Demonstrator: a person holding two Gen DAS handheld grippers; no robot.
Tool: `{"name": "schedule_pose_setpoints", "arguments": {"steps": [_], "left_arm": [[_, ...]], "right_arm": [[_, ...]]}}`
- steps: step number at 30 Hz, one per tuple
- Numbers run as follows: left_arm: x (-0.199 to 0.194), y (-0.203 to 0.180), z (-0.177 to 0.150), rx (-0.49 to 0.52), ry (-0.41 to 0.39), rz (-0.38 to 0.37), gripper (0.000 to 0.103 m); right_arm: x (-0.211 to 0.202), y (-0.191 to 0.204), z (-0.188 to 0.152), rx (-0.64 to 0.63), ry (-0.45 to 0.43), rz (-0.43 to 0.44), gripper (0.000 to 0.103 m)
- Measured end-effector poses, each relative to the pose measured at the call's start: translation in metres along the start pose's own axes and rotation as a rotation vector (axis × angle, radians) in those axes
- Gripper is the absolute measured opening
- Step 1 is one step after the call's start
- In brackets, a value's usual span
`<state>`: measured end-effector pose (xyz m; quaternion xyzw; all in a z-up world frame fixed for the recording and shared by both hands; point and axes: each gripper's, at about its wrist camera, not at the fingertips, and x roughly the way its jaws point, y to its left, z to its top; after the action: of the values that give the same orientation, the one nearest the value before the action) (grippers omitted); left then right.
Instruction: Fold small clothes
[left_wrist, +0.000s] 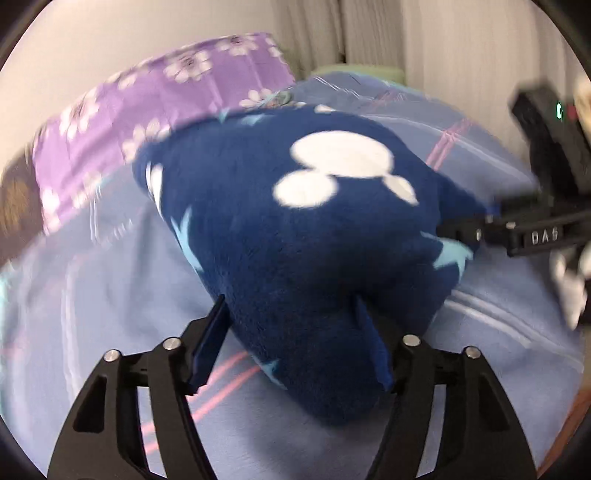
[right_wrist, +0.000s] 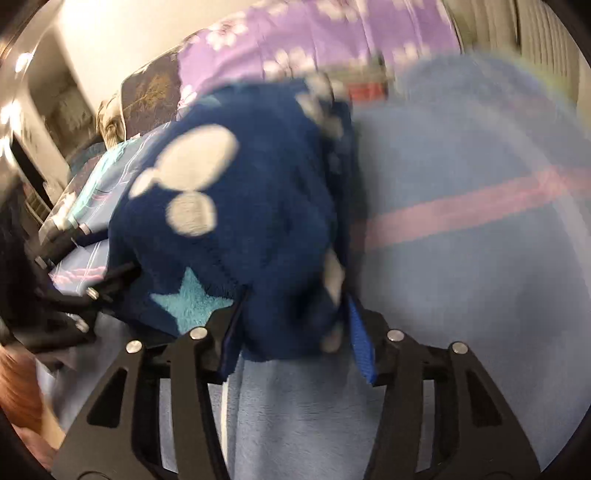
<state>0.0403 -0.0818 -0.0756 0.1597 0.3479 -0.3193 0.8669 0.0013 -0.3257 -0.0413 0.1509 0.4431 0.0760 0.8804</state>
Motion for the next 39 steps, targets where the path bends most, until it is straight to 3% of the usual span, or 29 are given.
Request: {"name": "schedule_pose_setpoints", "arguments": {"steps": [2, 7, 11, 16, 20, 23, 34, 39], "left_arm": [[-0.004, 0.005, 0.003, -0.036, -0.001, -0.016, 0.069], [-0.004, 0.003, 0.001, -0.038, -0.01, -0.01, 0.069], [-0.002, 0.002, 0.0, -0.057, -0.017, -0.014, 0.069], [-0.004, 0.006, -0.004, -0.073, -0.024, -0.025, 0.069], [-0.003, 0.007, -0.005, -0.088, -0.03, -0.034, 0.069], [-0.002, 0.008, -0.006, -0.103, -0.032, -0.041, 0.069], [-0.001, 0.011, -0.007, -0.131, -0.034, -0.058, 0.07], [0.0, 0.011, -0.007, -0.142, -0.036, -0.065, 0.07]], "right_arm": [[-0.007, -0.01, 0.001, 0.077, -0.012, 0.051, 0.052], [-0.029, -0.002, -0.002, 0.008, -0.047, -0.022, 0.06], [-0.039, -0.008, -0.008, 0.073, -0.046, -0.013, 0.066], [-0.047, -0.019, -0.021, 0.241, -0.024, 0.084, 0.074], [-0.037, -0.027, -0.034, 0.435, 0.056, 0.23, 0.074], [-0.025, -0.028, -0.037, 0.515, 0.087, 0.279, 0.077], [0.004, -0.014, -0.012, 0.614, 0.048, 0.273, 0.098], [0.016, -0.006, 0.0, 0.612, -0.074, 0.213, 0.101]]}}
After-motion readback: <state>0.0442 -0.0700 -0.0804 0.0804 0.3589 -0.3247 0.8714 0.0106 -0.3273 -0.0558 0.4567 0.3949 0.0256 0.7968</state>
